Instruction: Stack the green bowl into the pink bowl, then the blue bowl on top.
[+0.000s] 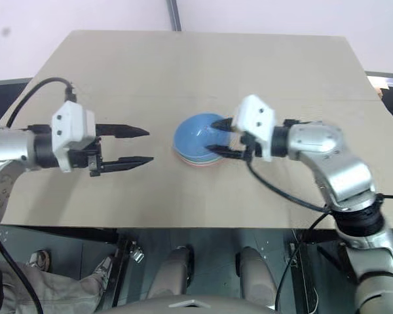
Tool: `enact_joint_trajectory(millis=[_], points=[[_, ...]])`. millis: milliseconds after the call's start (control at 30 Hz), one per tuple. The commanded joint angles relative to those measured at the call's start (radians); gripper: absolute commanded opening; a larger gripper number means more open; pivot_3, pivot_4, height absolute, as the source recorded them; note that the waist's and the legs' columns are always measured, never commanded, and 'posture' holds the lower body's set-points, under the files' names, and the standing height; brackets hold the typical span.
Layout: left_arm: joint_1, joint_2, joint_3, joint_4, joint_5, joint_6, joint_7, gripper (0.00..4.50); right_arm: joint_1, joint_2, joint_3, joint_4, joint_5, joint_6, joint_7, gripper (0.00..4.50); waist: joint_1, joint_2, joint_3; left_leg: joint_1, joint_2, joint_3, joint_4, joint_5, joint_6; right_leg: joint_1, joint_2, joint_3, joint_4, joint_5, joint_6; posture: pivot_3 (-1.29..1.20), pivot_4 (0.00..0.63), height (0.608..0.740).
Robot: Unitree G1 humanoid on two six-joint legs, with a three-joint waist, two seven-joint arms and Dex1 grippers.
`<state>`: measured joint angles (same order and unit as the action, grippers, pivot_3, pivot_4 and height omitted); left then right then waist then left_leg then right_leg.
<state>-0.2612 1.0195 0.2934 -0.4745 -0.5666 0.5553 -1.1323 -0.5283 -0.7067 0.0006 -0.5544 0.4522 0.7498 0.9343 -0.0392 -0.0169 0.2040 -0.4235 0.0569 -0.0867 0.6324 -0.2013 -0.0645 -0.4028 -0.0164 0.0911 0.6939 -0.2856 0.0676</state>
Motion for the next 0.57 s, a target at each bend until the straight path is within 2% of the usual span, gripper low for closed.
enact_joint_trajectory(millis=[33,67,133,167,233,400,567], points=[[0.075,0.024,0.154,-0.004,-0.055,0.036,-0.014,3.07,0.109,-0.105,-0.205,-0.113,0.056,0.113,-0.042,4.31,0.0,-0.001,0.0,0.001,0.0,0.0,0.0,0.0,0.0,0.0,0.0,0.0,0.001,0.0,0.0,0.0,0.15,0.74],[0.096,0.024,0.179,-0.007,-0.072,0.051,-0.018,3.34,0.139,-0.131,-0.241,-0.128,0.07,0.137,-0.05,4.5,-0.001,0.0,0.0,0.001,0.0,0.0,0.0,0.0,0.0,0.0,0.0,0.0,0.0,0.0,0.0,0.0,0.15,0.74],[0.163,0.035,0.217,-0.019,-0.066,0.053,-0.04,4.17,0.194,-0.178,-0.308,-0.153,0.107,0.171,-0.04,4.5,-0.007,0.0,0.0,0.002,0.0,0.001,0.0,0.0,0.0,0.0,0.0,0.001,0.001,0.0,0.0,0.0,0.15,0.74],[0.183,0.036,0.226,-0.019,-0.05,0.041,-0.035,4.41,0.212,-0.193,-0.33,-0.157,0.124,0.18,-0.035,4.5,-0.009,0.0,0.0,0.003,0.0,0.001,0.0,0.0,0.0,0.0,0.0,0.002,0.001,0.0,0.0,0.0,0.15,0.74],[0.196,0.046,0.229,0.0,-0.029,0.045,-0.009,4.41,0.23,-0.217,-0.35,-0.153,0.155,0.182,-0.022,4.5,-0.007,0.0,0.0,0.005,0.0,0.003,0.0,0.0,0.0,0.002,0.0,0.003,0.001,-0.002,0.003,0.0,0.15,0.74],[0.199,0.055,0.227,0.026,-0.046,-0.001,-0.063,4.41,0.206,-0.243,-0.31,-0.121,0.164,0.142,-0.028,4.5,-0.005,-0.001,0.0,0.006,0.0,0.003,0.001,0.0,0.0,0.003,0.0,0.003,0.001,-0.004,0.002,0.0,0.15,0.74],[0.198,0.047,0.198,0.024,-0.031,-0.026,-0.048,4.41,0.198,-0.261,-0.287,-0.1,0.151,0.106,-0.034,4.5,-0.005,-0.001,0.0,0.006,0.0,0.004,0.0,0.0,0.0,0.003,0.0,0.004,-0.001,-0.003,0.004,0.0,0.15,0.74]])
